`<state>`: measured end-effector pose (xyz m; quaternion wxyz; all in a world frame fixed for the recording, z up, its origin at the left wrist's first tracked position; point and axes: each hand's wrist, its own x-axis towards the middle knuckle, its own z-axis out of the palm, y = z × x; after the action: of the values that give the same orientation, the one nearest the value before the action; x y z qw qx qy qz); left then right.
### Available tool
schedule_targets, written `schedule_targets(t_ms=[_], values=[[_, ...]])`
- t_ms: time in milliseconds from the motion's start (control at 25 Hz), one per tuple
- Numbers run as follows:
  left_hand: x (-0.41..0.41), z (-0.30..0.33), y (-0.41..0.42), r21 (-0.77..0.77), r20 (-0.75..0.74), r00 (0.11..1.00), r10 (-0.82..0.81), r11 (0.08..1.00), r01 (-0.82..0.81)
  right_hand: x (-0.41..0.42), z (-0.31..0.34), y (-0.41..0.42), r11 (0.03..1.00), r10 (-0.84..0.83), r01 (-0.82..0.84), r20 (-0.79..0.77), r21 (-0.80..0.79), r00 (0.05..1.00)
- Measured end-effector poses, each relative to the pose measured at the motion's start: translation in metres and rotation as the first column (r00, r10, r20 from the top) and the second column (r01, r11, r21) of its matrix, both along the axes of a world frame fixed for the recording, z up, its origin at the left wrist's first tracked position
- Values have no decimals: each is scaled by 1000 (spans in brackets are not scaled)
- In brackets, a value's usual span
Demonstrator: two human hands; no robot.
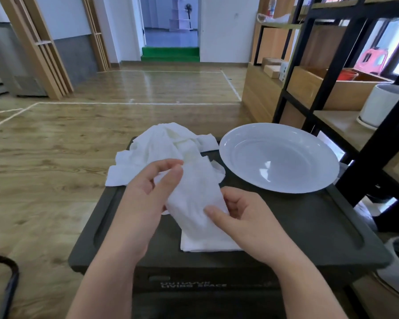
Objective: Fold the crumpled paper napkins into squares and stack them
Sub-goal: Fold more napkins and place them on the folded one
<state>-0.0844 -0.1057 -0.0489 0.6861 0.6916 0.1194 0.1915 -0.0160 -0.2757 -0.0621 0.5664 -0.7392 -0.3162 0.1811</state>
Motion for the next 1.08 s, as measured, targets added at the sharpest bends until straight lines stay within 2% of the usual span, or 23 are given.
schedule_targets(t_ms=[80, 120, 200, 280, 360, 400, 560, 640, 720, 920, 1080], values=[[-1, -4, 1, 202, -92, 995, -35, 978, 53, 2, 2, -6, 999, 3, -1, 47, -48, 999], [0, -6, -1, 252, -106, 993, -54, 964, 79, 4, 2, -9, 999, -23, 24, 40, -29, 999], [1, -8, -3, 243, -88, 995, -51, 967, 71, 9, 0, -13, 989, -142, 143, -20, 46, 990], [3, -12, -4, 181, -101, 995, -13, 983, 31, 14, -6, -14, 955, -246, 269, -177, 122, 953], [6, -17, -4, 195, -176, 984, 25, 981, 10, 16, -12, -12, 933, -292, 338, -287, 124, 912], [8, -20, -4, 238, -225, 973, 50, 971, 5, 16, -14, -10, 928, -328, 363, -276, 85, 903], [11, -27, -1, 414, -384, 911, 151, 910, 24, 19, -21, -7, 871, -477, 468, -28, -151, 879], [11, -29, -1, 443, -420, 888, 188, 896, 19, 20, -23, -7, 822, -487, 502, 126, -268, 864], [11, -30, -3, 472, -432, 870, 238, 881, -6, 21, -25, -7, 781, -478, 524, 215, -339, 852], [12, -30, -5, 565, -454, 832, 319, 825, -9, 24, -26, -8, 743, -499, 562, 258, -363, 827], [14, -35, -8, 634, -458, 819, 346, 772, 29, 24, -29, -9, 705, -490, 600, 353, -378, 797]])
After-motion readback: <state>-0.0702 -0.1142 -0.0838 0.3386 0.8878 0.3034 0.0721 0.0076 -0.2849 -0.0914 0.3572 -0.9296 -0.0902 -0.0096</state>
